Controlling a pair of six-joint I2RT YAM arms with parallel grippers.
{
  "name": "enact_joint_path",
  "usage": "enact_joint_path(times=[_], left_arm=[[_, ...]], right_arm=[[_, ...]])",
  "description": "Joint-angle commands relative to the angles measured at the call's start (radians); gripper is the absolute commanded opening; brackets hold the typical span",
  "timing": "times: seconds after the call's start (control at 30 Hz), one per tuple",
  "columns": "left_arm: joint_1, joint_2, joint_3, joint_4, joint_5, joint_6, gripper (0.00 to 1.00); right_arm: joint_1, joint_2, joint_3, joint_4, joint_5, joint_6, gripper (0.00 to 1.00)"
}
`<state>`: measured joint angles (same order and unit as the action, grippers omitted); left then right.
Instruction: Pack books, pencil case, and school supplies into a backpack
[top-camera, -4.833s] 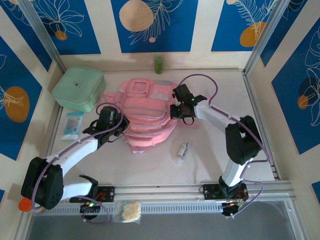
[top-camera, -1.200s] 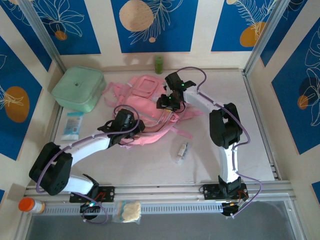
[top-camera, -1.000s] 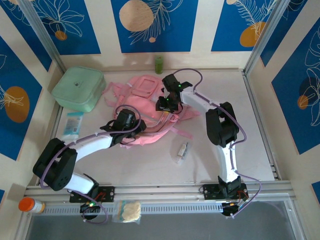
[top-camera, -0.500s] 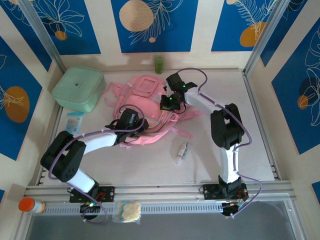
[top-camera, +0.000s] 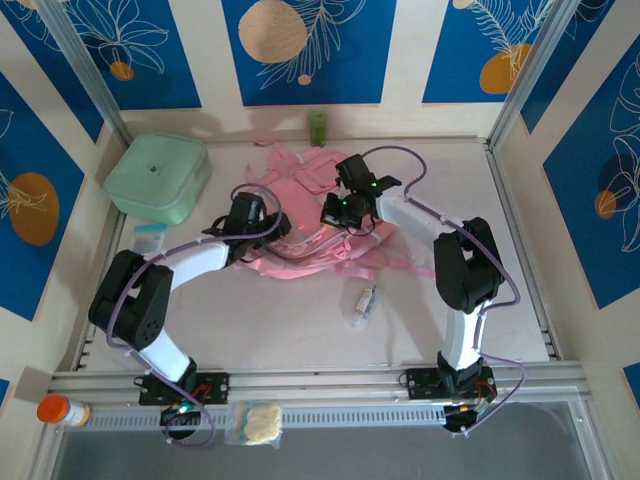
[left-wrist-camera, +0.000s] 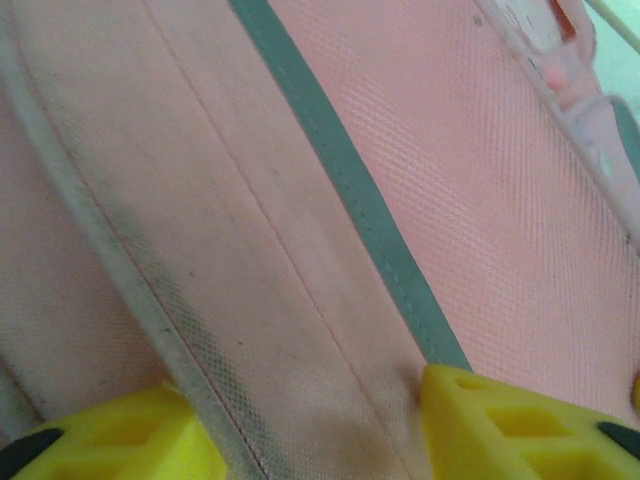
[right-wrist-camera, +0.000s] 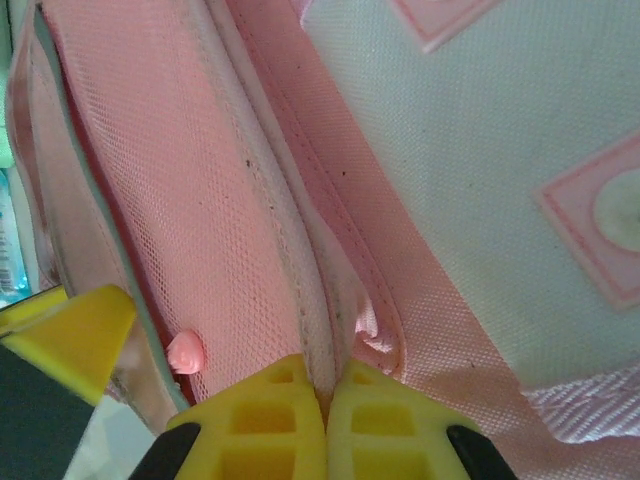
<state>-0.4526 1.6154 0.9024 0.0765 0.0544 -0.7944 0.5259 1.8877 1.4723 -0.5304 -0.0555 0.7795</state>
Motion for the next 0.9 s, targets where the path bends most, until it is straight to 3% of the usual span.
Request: enact_joint_path(times=[0.0, 0.17, 0.3, 0.43, 0.6, 0.87], left_arm=[[0.004, -0.092, 0.010, -0.074, -0.027, 0.045, 0.57], [-0.056, -0.222, -0.057, -0.173, -0.094, -0.008, 0.66], [-0.177, -0.275, -0.071, -0.250, -0.197, -0.100, 0.75], [-0.315, -0.244, -0.031, -0.322, -0.356, -0.147, 0.84], [-0.408, -0.151, 0.048, -0.373, -0.521, -0.144, 0.90], [-0.436, 0.004, 0.138, -0.330, -0.659, -0.120, 0.99]], right_arm=[[0.008, -0.061, -0.026, 0.057, -0.027, 0.091, 0.00], [0.008, -0.116, -0.093, 0.128, -0.018, 0.174, 0.00], [0.019, -0.114, -0.110, 0.154, -0.016, 0.216, 0.00], [0.024, -0.097, -0.095, 0.154, -0.029, 0.240, 0.00], [0.034, -0.089, -0.079, 0.149, -0.019, 0.249, 0.00], [0.036, -0.082, -0.084, 0.167, -0.015, 0.267, 0.00]])
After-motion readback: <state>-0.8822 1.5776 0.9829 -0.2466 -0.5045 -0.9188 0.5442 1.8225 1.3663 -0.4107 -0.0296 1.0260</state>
